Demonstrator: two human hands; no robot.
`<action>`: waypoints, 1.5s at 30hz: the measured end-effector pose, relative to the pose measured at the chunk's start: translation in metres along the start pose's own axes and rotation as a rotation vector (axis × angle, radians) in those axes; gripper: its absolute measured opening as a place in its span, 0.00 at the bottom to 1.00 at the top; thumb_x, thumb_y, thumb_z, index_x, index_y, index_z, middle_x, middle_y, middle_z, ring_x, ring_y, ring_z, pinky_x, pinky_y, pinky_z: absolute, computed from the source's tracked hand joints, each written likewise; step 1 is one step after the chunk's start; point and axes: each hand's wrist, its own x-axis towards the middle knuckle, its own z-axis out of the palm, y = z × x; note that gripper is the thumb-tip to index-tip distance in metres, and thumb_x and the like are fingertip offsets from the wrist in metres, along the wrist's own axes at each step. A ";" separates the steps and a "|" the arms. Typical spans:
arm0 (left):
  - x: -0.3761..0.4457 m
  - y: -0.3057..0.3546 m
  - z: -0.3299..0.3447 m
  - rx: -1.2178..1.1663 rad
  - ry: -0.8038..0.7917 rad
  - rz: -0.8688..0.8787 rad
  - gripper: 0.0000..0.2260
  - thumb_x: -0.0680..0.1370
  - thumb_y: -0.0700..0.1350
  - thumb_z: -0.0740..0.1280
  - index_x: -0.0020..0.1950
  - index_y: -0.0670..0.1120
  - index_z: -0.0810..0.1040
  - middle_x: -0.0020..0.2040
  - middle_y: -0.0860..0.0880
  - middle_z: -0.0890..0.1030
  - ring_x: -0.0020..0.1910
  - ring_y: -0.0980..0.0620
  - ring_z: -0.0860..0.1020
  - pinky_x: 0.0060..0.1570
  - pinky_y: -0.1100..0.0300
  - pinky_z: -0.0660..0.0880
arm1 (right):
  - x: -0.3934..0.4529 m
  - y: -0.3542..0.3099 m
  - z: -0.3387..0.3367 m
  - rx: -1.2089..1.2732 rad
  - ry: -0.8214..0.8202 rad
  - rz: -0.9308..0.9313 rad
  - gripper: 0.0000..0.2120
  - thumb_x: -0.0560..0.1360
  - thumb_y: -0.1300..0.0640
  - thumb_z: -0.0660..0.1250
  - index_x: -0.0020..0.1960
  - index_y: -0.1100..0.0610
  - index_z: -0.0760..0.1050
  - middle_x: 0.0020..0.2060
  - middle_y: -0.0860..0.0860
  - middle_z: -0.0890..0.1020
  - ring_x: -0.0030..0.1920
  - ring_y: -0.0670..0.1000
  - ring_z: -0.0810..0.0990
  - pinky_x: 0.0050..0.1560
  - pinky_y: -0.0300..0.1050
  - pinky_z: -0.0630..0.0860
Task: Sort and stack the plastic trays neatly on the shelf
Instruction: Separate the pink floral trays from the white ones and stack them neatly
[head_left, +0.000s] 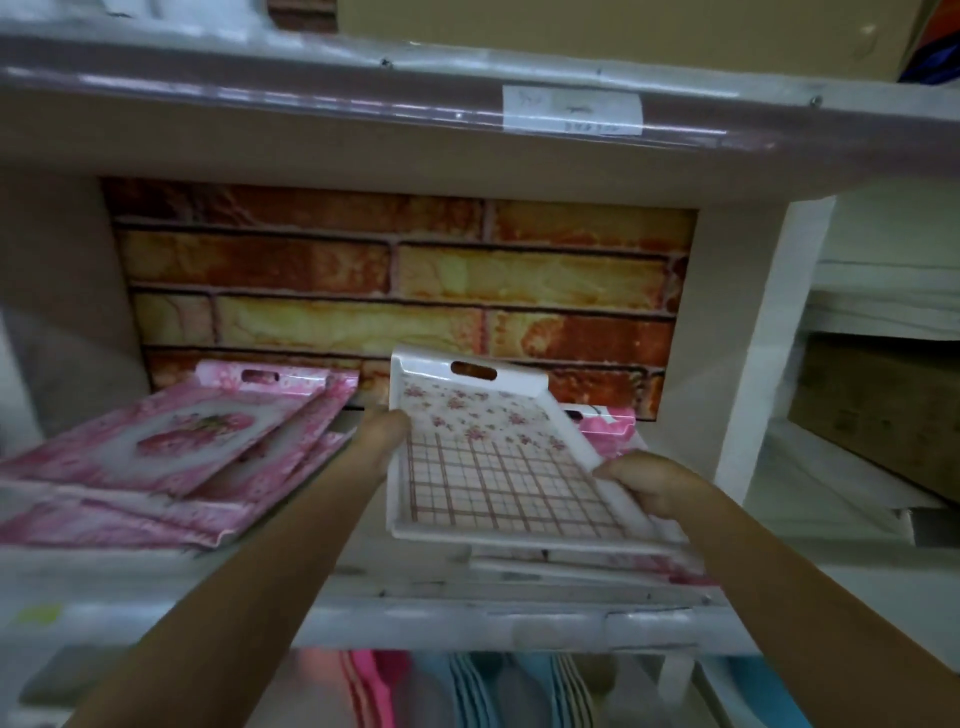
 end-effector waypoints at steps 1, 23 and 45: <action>-0.007 0.000 -0.012 -0.002 0.019 0.022 0.14 0.76 0.29 0.57 0.60 0.29 0.73 0.44 0.42 0.79 0.44 0.44 0.76 0.39 0.62 0.75 | -0.003 -0.006 0.008 0.000 -0.011 -0.024 0.15 0.75 0.64 0.64 0.62 0.65 0.73 0.51 0.62 0.81 0.47 0.58 0.79 0.53 0.54 0.78; -0.124 -0.026 -0.349 -0.014 0.601 -0.020 0.12 0.73 0.32 0.65 0.54 0.42 0.73 0.44 0.42 0.76 0.39 0.46 0.73 0.40 0.58 0.72 | -0.102 -0.134 0.299 -0.132 -0.338 -0.384 0.15 0.74 0.66 0.64 0.60 0.67 0.74 0.54 0.64 0.80 0.56 0.63 0.80 0.60 0.59 0.76; -0.128 -0.046 -0.615 -0.139 0.686 -0.083 0.14 0.72 0.40 0.66 0.57 0.42 0.74 0.58 0.39 0.77 0.59 0.37 0.76 0.63 0.43 0.73 | -0.165 -0.224 0.564 -0.071 -0.520 -0.425 0.15 0.75 0.72 0.60 0.62 0.71 0.67 0.47 0.64 0.78 0.52 0.63 0.77 0.53 0.58 0.75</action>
